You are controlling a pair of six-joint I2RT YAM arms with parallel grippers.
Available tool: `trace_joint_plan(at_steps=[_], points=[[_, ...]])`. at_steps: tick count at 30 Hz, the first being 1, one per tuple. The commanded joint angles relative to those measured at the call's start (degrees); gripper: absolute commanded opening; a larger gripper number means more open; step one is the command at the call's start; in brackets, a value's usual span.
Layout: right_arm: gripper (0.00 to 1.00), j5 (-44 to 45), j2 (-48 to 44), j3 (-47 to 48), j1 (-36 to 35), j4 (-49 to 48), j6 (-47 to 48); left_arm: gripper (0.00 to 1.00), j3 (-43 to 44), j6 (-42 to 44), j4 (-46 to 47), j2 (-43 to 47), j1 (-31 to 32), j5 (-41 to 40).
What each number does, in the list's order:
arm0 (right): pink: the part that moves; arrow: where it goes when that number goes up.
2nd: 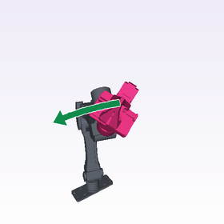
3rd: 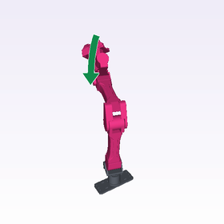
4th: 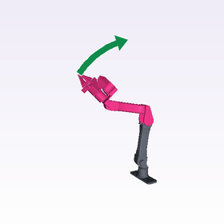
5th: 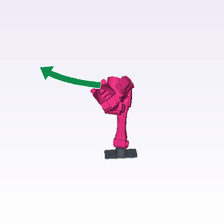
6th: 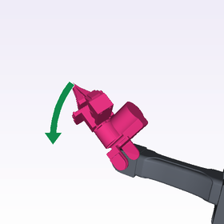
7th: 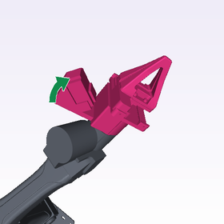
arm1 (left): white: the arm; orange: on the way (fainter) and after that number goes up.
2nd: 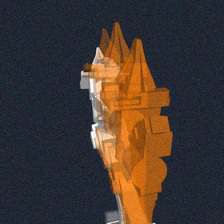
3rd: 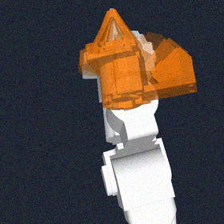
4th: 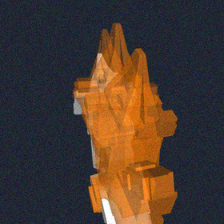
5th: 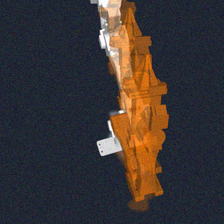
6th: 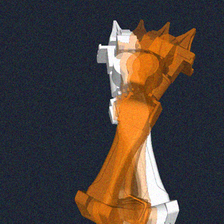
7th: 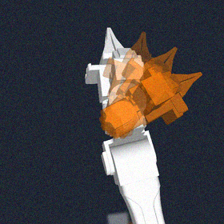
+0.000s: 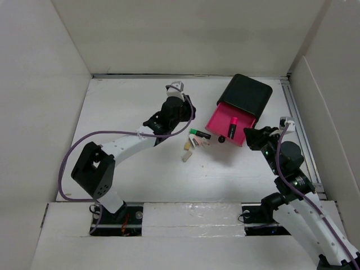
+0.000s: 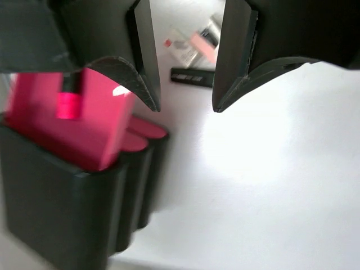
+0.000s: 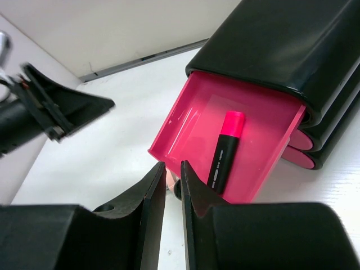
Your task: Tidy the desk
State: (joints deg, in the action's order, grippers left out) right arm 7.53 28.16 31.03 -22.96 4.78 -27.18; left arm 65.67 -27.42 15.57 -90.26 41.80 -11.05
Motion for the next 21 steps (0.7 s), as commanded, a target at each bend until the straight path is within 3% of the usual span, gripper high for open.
trace_joint_plan(at_steps=[1, 14, 21], points=[[0.23, 0.03, -0.12, 0.79, -0.77, -1.17, 0.99, 0.38, -2.83, -5.62, -3.0, -2.28, 0.12, 0.15], [0.23, 1.08, -1.79, 0.88, -0.77, 1.03, 1.6, 0.35, 8.93, -10.64, -6.51, -19.23, -0.4, -2.14], [0.23, 0.47, -1.01, 1.05, -0.77, 0.41, 1.6, 0.39, 9.3, -11.08, -7.22, -21.8, -0.93, -2.4]])
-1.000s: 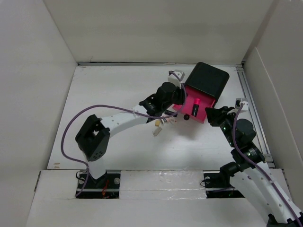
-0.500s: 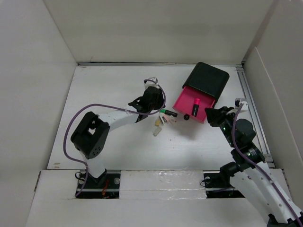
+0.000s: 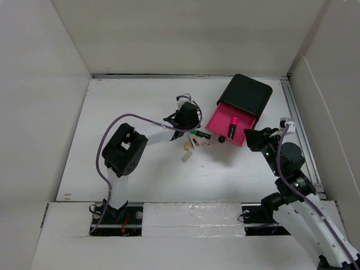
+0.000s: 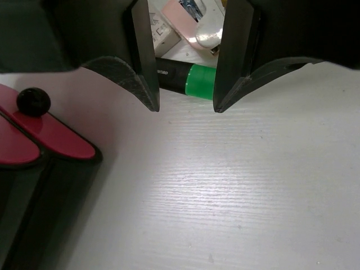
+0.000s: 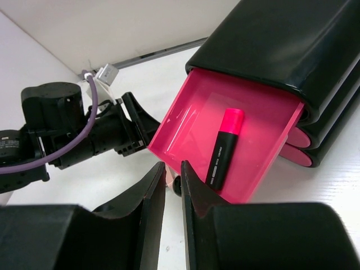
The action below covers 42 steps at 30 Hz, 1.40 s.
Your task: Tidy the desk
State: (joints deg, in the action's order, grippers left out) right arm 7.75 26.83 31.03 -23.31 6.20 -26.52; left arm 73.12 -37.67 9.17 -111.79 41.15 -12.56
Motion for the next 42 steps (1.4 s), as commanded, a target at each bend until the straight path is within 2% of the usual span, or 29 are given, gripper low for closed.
trace_joint_plan(at_steps=[1, 17, 24, 34, 42], points=[[0.23, 0.08, 0.59, 1.05, -0.42, -1.01, 0.95, 0.4, 1.76, -0.91, -0.99, -0.45, -0.28, -0.8], [0.23, -0.19, 1.29, 0.62, -0.42, -1.8, 0.77, 0.43, -5.36, -3.2, -1.08, 1.84, -0.28, 1.66], [0.23, -0.28, 1.03, 0.53, -0.42, -1.98, 0.68, 0.48, -3.6, -2.5, -1.35, -0.88, -0.28, 2.36], [0.23, -0.45, 0.59, 0.53, -0.42, -1.98, 0.6, 0.43, 4.12, -0.47, -5.12, -6.86, 0.25, -4.67], [0.23, -1.07, 0.77, 0.26, -0.42, -2.24, 0.51, 0.36, 5.71, -2.23, -3.46, -7.84, -0.28, 0.16]])
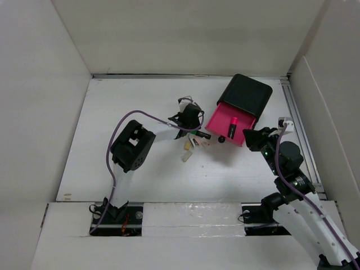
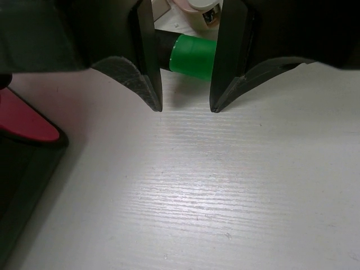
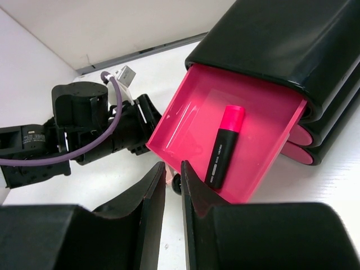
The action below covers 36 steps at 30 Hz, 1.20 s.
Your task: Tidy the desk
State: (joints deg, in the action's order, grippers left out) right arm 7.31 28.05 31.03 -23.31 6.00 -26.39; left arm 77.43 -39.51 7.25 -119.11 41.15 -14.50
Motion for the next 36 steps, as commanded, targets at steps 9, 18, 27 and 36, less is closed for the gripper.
trace_joint_plan(at_steps=[9, 18, 27, 36], points=[[0.23, -1.59, 0.07, -0.18, -0.42, -3.27, -0.06, 0.4, -4.22, 5.22, -3.37, 5.38, -0.28, 8.43], [0.23, -1.07, 0.16, 0.18, -0.42, -2.22, 0.29, 0.36, -7.45, 8.57, -8.39, 5.81, 2.45, 1.94], [0.23, -0.72, -0.02, 0.35, -0.42, -1.78, 0.38, 0.33, -18.79, 7.34, -5.05, 12.84, 2.97, 4.48], [0.23, -1.42, 0.24, 0.17, -0.42, -2.48, 0.38, 0.38, -22.76, 10.32, -1.46, 23.04, 3.58, 5.88]])
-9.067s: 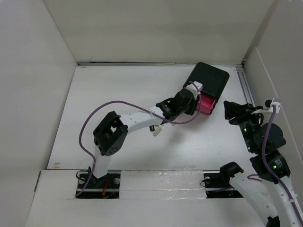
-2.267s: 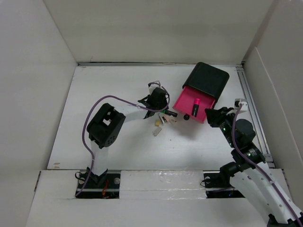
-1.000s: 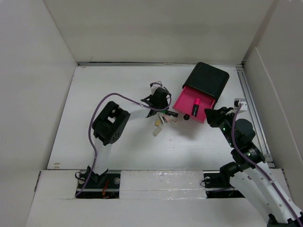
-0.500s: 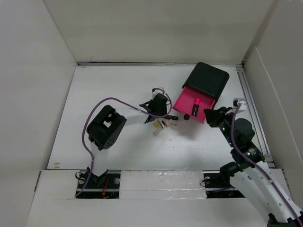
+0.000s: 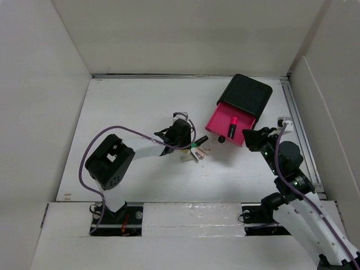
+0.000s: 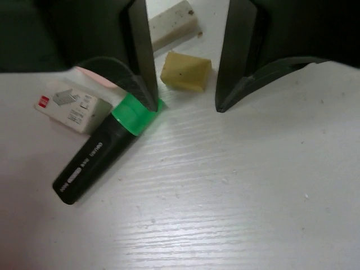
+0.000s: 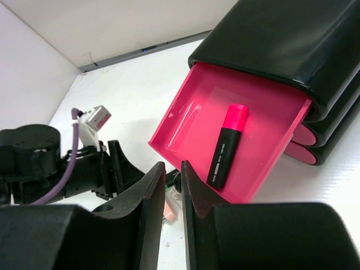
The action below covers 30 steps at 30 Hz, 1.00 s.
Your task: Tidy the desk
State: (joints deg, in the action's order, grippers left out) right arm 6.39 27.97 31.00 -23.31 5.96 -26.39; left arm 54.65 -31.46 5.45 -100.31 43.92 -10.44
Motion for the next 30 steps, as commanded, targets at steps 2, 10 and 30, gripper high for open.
trace_joint_plan(at_steps=[2, 10, 30], points=[[0.23, -0.51, 0.77, 0.37, -0.42, -2.09, 0.46, 0.43, 0.8, 5.0, 1.83, 4.69, 1.6, 3.23], [0.24, -0.5, -0.46, 0.28, -0.42, -1.74, 0.55, 0.44, 4.84, 9.31, 6.33, 0.04, 3.98, 2.8], [0.24, -0.68, -0.02, 0.28, -0.42, -1.91, 0.64, 0.26, 6.44, 9.76, 2.72, -9.2, 3.98, -4.67]])
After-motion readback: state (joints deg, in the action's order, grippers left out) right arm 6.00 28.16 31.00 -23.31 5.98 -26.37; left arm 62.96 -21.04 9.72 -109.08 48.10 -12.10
